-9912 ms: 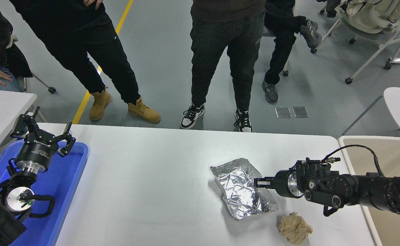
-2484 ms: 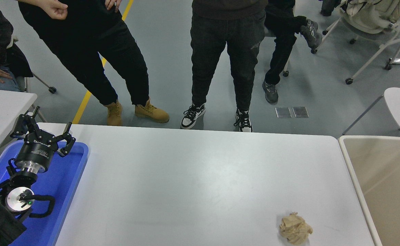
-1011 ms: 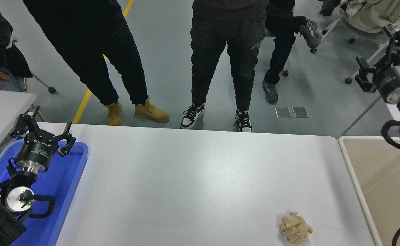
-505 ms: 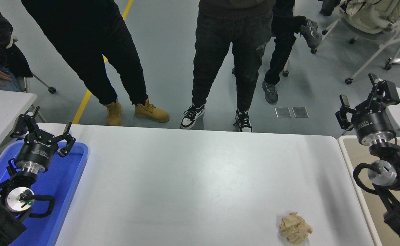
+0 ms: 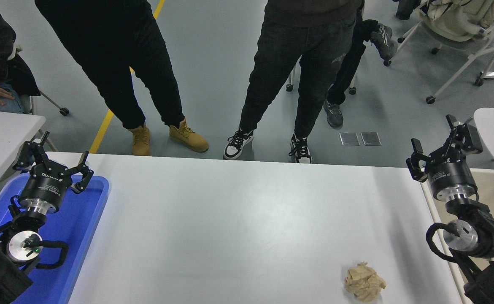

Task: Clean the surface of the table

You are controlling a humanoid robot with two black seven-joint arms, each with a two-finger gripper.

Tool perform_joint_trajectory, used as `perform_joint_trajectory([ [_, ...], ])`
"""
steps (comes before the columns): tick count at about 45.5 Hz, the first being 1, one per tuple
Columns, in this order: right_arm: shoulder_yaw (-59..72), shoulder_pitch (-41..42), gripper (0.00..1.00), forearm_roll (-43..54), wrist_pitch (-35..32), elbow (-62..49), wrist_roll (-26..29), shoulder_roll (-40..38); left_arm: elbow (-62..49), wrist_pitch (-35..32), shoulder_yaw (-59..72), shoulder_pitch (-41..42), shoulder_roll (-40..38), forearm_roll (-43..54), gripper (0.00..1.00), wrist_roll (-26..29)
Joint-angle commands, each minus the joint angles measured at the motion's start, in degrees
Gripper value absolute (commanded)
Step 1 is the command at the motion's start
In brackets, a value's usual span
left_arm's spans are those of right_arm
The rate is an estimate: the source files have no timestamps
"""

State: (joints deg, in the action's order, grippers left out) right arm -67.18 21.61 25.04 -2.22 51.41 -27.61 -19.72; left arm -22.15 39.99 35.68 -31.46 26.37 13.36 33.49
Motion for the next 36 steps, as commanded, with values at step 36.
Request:
perform_joint_trajectory([
  [36, 56.43, 24.25, 0.98, 6.06, -2.35, -2.37, 0.18, -23.34, 0.0, 0.0, 0.0, 0.0, 0.0, 0.0, 1.0, 0.0],
])
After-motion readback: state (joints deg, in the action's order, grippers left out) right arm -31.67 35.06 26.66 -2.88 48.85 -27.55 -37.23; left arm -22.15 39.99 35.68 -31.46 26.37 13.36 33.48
